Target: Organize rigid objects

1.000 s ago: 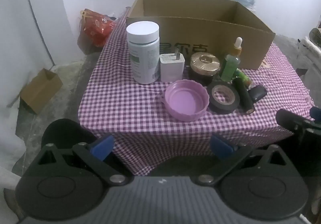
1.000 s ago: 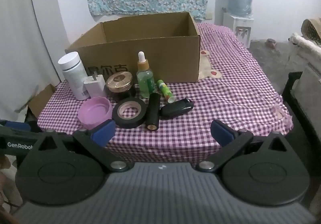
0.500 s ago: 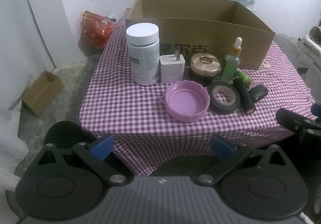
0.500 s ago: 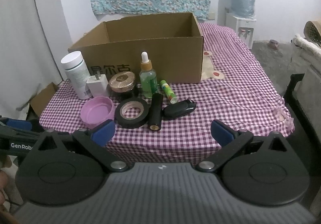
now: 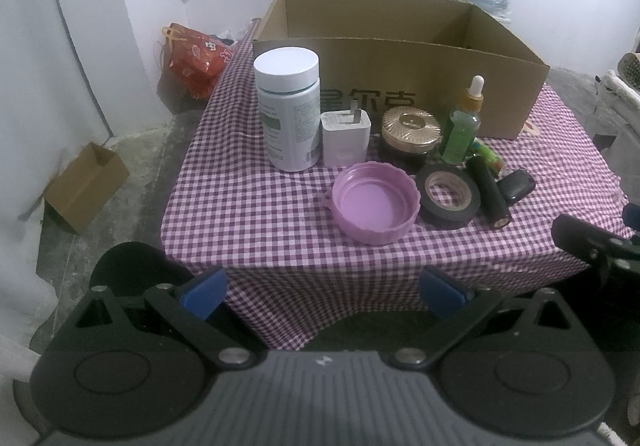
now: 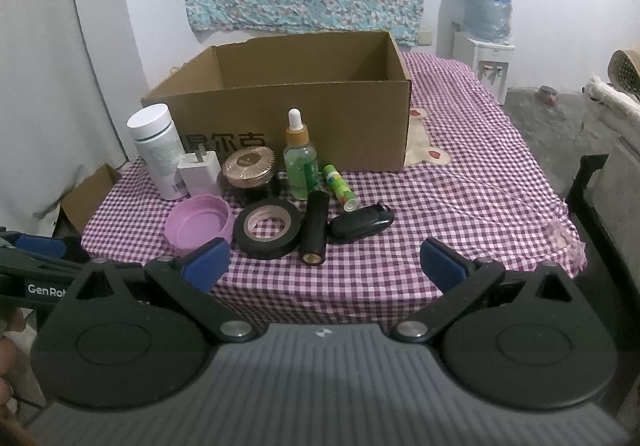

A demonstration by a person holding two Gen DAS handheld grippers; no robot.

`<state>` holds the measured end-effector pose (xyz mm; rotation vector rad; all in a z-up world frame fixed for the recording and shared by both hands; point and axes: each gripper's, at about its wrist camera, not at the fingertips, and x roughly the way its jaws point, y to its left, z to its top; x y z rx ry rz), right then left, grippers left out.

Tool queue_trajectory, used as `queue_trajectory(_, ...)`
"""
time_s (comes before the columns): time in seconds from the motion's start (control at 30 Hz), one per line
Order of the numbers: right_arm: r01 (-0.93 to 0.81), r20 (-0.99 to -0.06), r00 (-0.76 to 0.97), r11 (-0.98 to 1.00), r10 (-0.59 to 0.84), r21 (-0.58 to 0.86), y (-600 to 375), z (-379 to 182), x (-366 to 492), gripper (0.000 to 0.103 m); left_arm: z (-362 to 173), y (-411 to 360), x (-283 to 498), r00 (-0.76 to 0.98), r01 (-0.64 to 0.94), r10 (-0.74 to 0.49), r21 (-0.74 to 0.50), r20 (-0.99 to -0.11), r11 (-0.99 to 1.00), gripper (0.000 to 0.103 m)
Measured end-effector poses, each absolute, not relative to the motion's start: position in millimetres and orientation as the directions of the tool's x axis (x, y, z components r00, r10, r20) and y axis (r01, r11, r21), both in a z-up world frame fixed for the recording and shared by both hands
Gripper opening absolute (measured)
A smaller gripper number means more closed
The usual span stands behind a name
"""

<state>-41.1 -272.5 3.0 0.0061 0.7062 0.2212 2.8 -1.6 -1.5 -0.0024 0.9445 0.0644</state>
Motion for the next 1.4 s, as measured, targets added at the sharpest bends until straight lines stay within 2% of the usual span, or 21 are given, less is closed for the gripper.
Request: queue_trajectory(1.4, -0.197, -0.649, 0.730, 0.976, 0.212, 0.097, -273.4, -0.6, -40.9, 0.102, -7.9, -1.5, 1.5, 0.571, -0.061, 0.068, 0.041, -0.818, 0.997, 0.102)
